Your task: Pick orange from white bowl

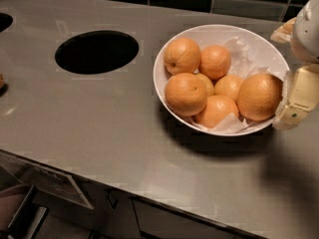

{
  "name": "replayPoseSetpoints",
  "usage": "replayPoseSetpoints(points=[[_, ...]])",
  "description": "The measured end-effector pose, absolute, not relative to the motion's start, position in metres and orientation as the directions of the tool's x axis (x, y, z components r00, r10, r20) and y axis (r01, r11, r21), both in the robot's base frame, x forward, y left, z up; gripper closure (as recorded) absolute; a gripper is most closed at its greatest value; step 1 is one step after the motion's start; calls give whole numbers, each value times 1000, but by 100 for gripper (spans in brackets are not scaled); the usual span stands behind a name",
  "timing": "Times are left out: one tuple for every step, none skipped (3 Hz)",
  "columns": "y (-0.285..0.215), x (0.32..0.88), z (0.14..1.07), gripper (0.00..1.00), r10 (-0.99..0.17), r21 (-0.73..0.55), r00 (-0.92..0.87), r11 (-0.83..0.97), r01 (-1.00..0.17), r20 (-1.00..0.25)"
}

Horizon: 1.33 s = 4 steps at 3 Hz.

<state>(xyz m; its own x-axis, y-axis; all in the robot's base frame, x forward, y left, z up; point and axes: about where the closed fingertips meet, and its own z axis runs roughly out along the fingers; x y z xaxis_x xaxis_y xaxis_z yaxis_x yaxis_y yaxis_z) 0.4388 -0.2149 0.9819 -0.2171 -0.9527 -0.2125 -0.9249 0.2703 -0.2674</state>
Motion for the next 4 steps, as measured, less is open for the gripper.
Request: replayPoseSetpoints(points=[[-214,439,982,0,-953,-269,-215,269,-925,-214],[-203,443,970,0,-959,-253,-193,244,-936,-209],[-196,444,960,0,-963,-238,-182,228,-944,-199],[-195,443,953,18,-965,-232,-184,225,-946,-186]])
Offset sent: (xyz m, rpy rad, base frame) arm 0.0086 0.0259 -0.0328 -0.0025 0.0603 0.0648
